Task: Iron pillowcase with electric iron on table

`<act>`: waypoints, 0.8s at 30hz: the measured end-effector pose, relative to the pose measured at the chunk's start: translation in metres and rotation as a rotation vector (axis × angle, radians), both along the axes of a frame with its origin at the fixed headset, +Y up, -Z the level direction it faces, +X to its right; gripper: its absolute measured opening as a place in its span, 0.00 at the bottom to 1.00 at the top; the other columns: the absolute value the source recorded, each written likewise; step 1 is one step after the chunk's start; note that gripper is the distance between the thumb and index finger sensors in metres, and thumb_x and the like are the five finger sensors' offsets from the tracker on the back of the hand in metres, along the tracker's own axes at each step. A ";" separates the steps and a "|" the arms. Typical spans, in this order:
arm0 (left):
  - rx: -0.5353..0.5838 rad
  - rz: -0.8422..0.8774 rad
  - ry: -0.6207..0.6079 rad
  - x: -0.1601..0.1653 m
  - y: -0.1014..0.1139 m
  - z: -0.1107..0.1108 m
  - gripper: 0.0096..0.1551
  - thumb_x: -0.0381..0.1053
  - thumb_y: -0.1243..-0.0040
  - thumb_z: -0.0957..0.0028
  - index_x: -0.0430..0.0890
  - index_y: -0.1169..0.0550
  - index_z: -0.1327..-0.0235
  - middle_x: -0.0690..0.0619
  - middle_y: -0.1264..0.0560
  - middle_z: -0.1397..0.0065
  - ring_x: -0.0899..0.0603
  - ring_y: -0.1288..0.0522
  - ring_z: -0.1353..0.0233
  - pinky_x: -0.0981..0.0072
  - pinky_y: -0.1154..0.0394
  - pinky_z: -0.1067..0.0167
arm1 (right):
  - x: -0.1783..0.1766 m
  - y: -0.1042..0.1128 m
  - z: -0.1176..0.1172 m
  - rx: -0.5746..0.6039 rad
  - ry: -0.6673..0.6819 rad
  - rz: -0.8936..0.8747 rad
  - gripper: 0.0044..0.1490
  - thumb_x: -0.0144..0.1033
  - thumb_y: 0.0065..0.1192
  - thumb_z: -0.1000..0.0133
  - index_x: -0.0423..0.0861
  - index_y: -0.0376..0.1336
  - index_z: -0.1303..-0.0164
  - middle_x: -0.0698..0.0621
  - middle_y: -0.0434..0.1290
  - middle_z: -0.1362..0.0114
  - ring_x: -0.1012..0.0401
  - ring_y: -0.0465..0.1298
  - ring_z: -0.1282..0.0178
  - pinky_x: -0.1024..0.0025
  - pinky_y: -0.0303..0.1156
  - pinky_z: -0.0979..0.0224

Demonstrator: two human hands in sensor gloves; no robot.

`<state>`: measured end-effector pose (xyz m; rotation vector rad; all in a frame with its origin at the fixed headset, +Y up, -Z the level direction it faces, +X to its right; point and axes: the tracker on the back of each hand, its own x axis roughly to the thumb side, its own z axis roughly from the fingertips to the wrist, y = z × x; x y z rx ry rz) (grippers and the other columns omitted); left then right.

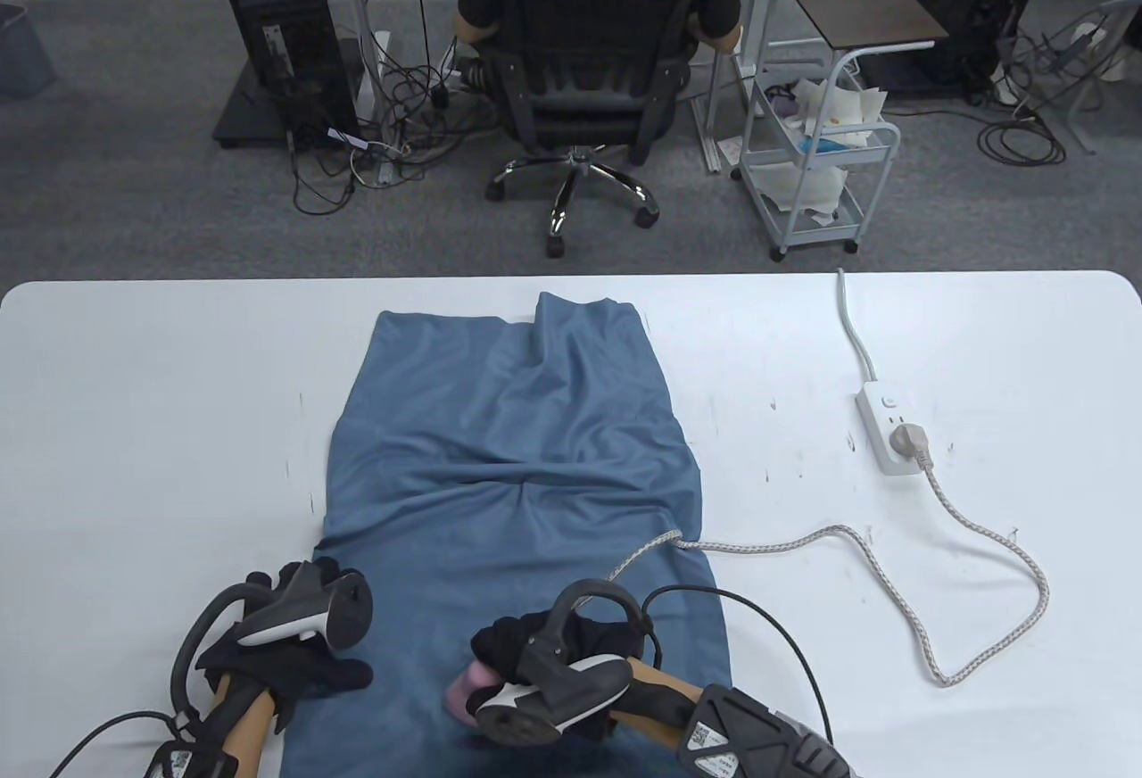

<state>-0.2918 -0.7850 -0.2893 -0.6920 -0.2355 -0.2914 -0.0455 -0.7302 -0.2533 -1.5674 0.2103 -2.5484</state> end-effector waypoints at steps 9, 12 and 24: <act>-0.007 0.011 0.004 -0.001 0.000 0.000 0.67 0.76 0.58 0.58 0.47 0.69 0.19 0.38 0.69 0.14 0.26 0.62 0.15 0.27 0.59 0.25 | 0.033 -0.003 -0.081 0.039 -0.433 0.019 0.43 0.60 0.31 0.42 0.37 0.61 0.38 0.54 0.76 0.54 0.68 0.79 0.69 0.75 0.80 0.63; -0.008 0.011 0.004 -0.001 -0.001 0.000 0.67 0.76 0.58 0.58 0.47 0.69 0.19 0.38 0.69 0.14 0.26 0.62 0.15 0.27 0.59 0.25 | 0.037 -0.003 -0.086 0.006 -0.454 0.002 0.44 0.61 0.32 0.42 0.37 0.61 0.37 0.54 0.76 0.53 0.68 0.79 0.69 0.76 0.80 0.63; -0.008 0.017 0.009 -0.001 -0.001 0.000 0.67 0.76 0.58 0.58 0.47 0.70 0.19 0.38 0.69 0.14 0.26 0.62 0.15 0.27 0.59 0.25 | 0.034 -0.001 -0.041 -0.021 -0.263 0.021 0.44 0.61 0.33 0.43 0.37 0.62 0.38 0.55 0.76 0.54 0.68 0.79 0.70 0.76 0.81 0.63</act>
